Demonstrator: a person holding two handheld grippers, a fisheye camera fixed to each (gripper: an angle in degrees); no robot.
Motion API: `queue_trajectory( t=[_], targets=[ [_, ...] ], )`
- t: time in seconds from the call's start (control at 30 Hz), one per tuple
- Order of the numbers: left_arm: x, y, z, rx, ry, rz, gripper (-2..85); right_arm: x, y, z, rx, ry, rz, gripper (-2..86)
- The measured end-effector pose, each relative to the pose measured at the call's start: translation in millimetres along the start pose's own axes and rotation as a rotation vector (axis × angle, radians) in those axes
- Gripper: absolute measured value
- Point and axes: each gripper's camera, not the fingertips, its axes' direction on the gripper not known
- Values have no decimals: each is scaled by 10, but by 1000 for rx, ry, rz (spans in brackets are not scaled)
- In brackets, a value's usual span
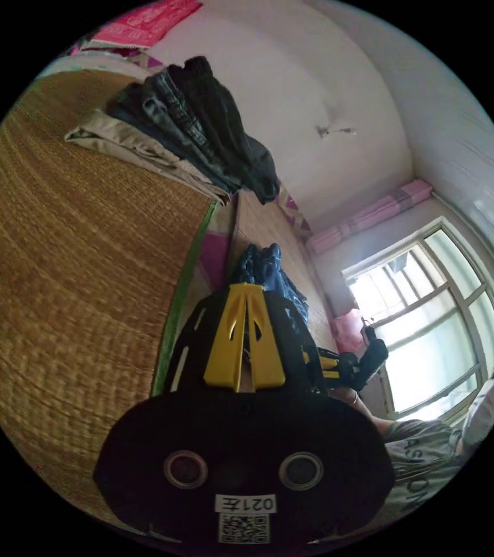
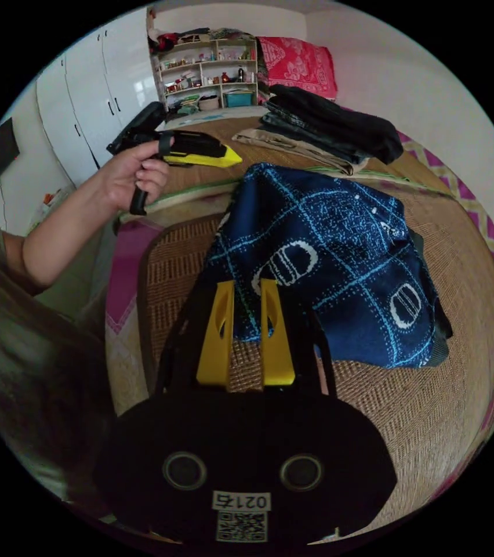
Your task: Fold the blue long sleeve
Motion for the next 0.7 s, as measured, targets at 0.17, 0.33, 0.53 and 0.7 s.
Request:
queue_trajectory(
  t=[0.17, 0.33, 0.53, 0.7],
  targets=[
    [333, 255, -124, -41, -73, 133, -10, 752, 734, -730, 268, -43, 490, 90],
    [710, 550, -150, -46, -167, 250, -9, 1712, 1877, -777, 355, -255, 1022, 132],
    [1012, 909, 274, -130, -73, 243, 1, 2144, 2163, -484, 412, -459, 1211, 131],
    [1327, 1337, 564, -231, -111, 281, 1, 2479, 2222, -261, 419, -585, 1291, 63]
  ],
)
